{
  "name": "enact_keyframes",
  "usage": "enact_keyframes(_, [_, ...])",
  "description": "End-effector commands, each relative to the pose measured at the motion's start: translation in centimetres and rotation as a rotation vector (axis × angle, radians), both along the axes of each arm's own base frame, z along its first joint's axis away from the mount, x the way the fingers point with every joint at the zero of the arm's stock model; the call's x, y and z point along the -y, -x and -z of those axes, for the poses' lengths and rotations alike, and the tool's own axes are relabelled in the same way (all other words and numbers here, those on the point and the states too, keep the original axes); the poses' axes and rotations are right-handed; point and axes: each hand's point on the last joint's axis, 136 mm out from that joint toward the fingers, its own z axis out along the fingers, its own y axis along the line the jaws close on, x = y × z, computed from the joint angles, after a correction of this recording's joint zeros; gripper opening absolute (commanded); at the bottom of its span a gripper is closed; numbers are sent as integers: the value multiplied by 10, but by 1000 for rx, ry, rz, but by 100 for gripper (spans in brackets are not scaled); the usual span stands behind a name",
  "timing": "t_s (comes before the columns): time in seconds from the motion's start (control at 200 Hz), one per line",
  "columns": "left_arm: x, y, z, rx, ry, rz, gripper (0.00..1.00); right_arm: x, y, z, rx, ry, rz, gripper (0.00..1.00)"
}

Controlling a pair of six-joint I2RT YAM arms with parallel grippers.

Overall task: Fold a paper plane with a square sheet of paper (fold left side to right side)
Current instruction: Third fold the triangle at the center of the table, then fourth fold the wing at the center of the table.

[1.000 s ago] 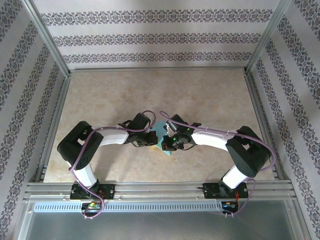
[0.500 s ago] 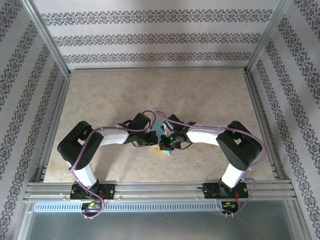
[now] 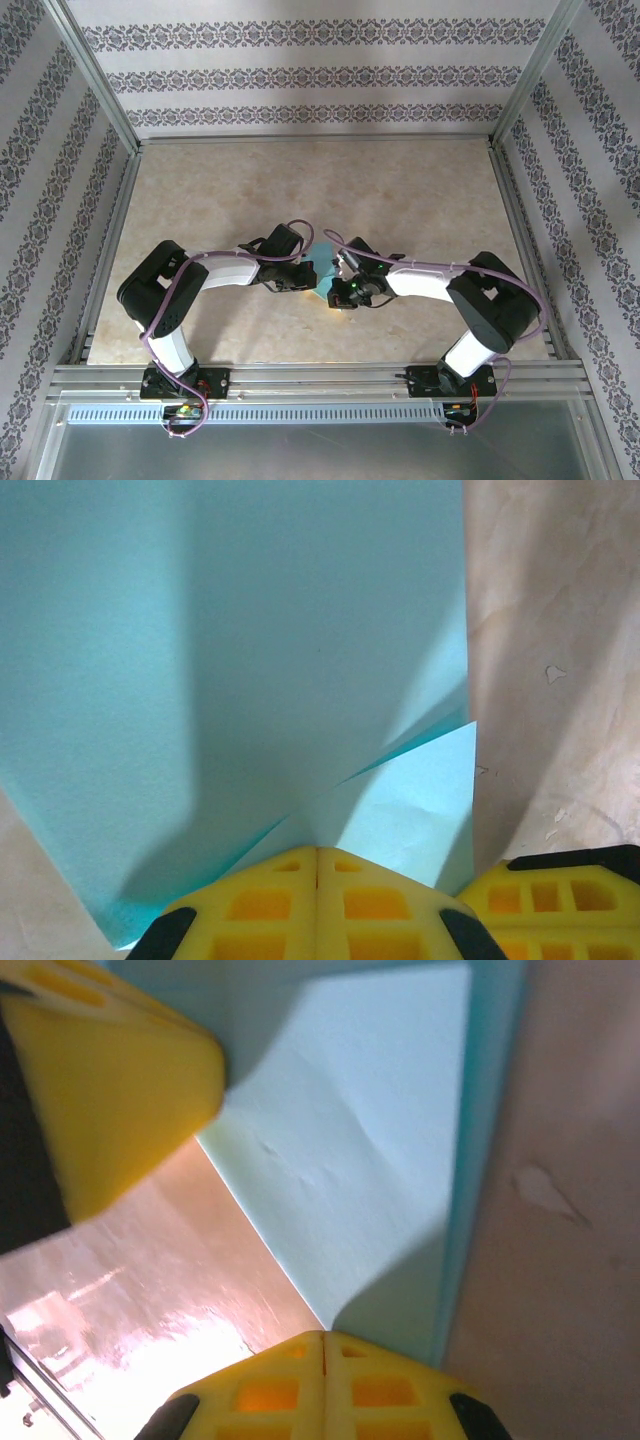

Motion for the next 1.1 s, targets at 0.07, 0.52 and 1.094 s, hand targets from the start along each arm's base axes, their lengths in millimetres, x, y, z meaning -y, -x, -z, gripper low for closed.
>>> enact_keyframes(0.07, [-21, 10, 27, -38, -132, -2, 0, 42, 36, 20, -121, 108, 50, 0])
enact_keyframes(0.52, [13, -10, -25, 39, 67, -16, 5, 44, -9, -39, 117, -20, 12, 19])
enact_keyframes(1.094, [-57, -49, -80, 209, 93, -297, 40, -2, -75, -45, 331, -191, -155, 53])
